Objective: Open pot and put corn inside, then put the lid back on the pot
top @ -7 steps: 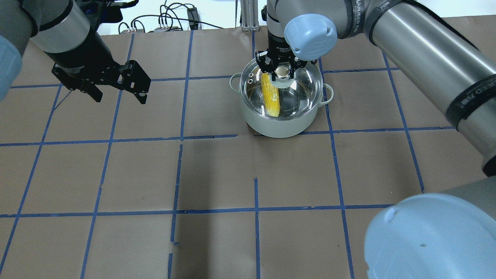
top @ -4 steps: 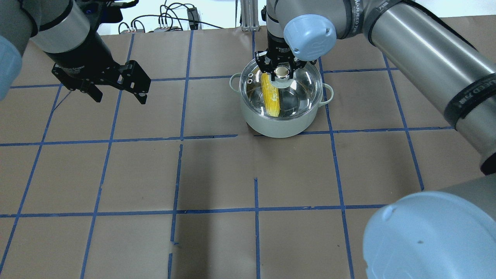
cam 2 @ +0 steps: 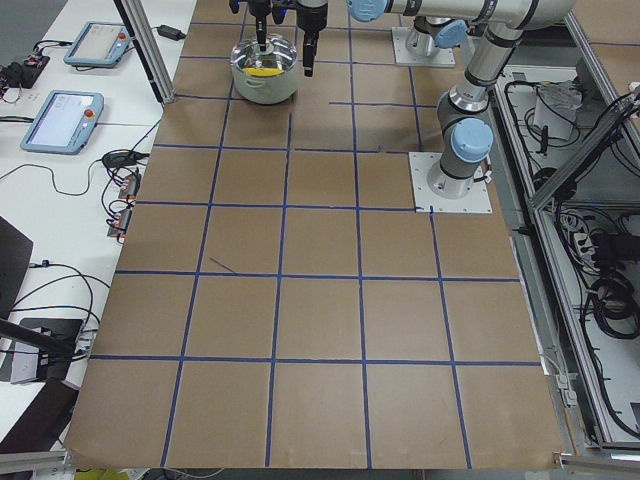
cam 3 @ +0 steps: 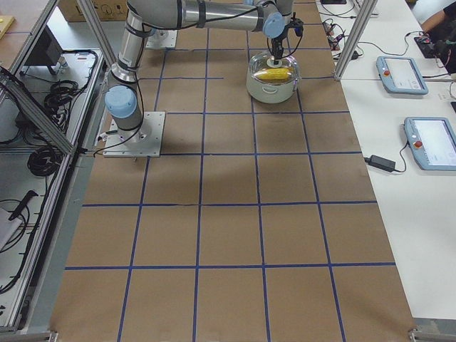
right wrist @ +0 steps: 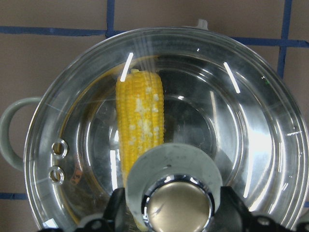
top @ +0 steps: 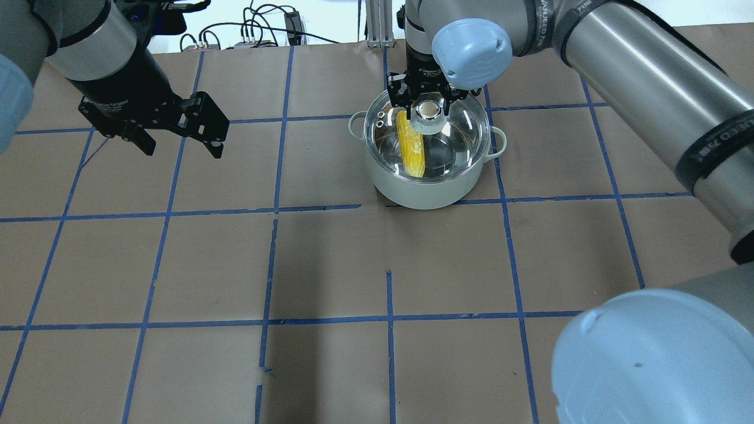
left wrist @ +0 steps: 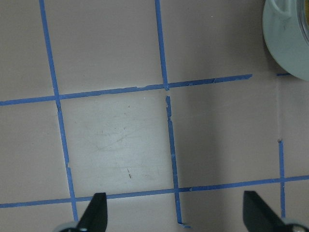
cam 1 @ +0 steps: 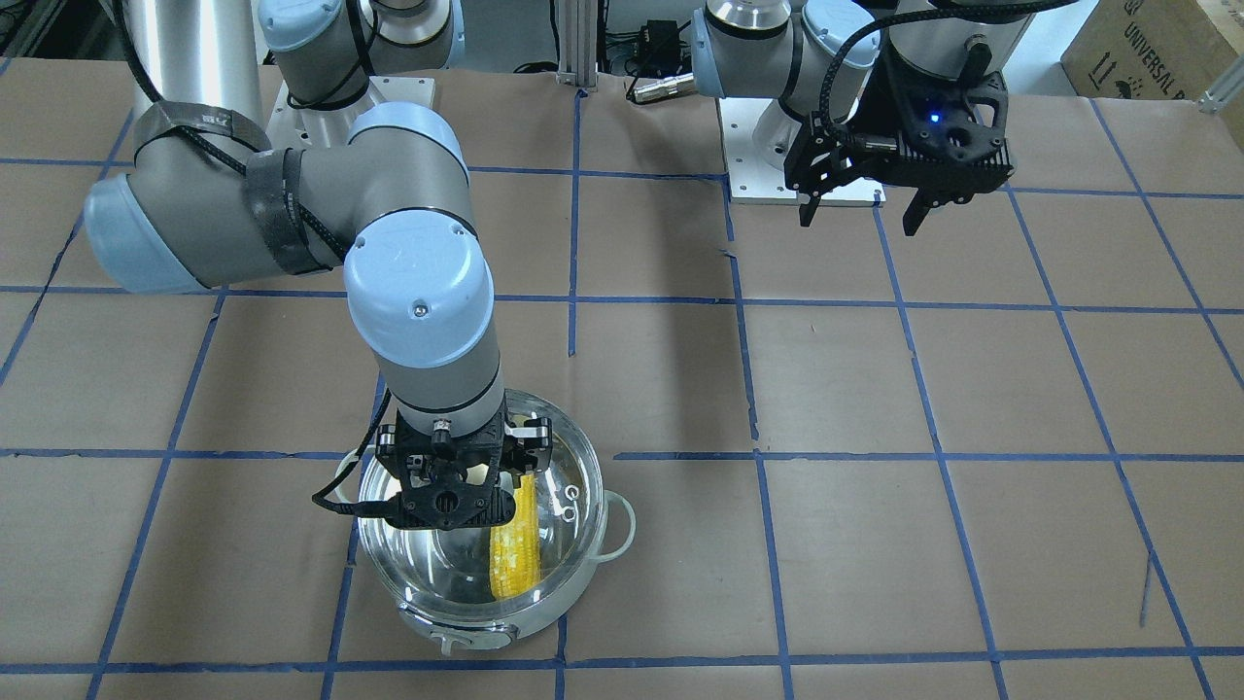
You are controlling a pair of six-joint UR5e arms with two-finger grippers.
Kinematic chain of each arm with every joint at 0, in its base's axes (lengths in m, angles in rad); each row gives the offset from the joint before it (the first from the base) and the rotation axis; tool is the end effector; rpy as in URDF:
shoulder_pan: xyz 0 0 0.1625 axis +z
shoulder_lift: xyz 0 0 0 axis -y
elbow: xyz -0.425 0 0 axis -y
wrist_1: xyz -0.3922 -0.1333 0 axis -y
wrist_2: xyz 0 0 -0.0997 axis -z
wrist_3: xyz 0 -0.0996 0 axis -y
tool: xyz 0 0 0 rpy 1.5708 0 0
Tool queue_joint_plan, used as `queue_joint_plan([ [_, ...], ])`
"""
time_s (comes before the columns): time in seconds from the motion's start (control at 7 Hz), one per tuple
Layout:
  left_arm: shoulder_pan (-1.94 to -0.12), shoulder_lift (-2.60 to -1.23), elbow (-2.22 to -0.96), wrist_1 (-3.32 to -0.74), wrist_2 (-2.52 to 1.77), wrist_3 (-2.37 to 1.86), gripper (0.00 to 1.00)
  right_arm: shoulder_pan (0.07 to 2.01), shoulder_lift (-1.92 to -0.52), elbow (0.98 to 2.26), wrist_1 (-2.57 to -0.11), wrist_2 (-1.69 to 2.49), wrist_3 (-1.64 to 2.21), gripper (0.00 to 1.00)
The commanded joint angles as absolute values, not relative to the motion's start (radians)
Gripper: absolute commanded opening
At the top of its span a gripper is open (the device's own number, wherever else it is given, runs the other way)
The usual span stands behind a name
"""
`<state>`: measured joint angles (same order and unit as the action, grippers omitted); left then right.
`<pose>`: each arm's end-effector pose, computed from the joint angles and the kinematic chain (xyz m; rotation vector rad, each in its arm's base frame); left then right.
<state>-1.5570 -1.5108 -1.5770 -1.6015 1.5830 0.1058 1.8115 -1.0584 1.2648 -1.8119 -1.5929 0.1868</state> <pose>-0.1256 -0.4699 0.5106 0.1436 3.1245 -0.0349 0.2931 -0.6440 0.3565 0.0837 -3.1257 0.0604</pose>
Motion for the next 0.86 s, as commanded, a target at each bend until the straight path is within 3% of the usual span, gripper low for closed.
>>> queue_joint_plan([
  [0.0, -1.557, -1.511, -1.577, -1.601, 1.583, 0.106, 1.00, 1.783, -1.057, 1.215, -1.809, -1.591, 0.173, 1.00],
  [0.43, -1.559, -1.509, -1.574, -1.603, 1.586, 0.103, 1.00, 1.697, -1.109, 1.040, -1.494, -1.574, 0.156, 1.00],
  [0.71, -1.559, -1.508, -1.569, -1.623, 1.589, 0.101, 1.00, 1.645, -1.196, 1.057, -1.496, -1.583, 0.158, 1.00],
])
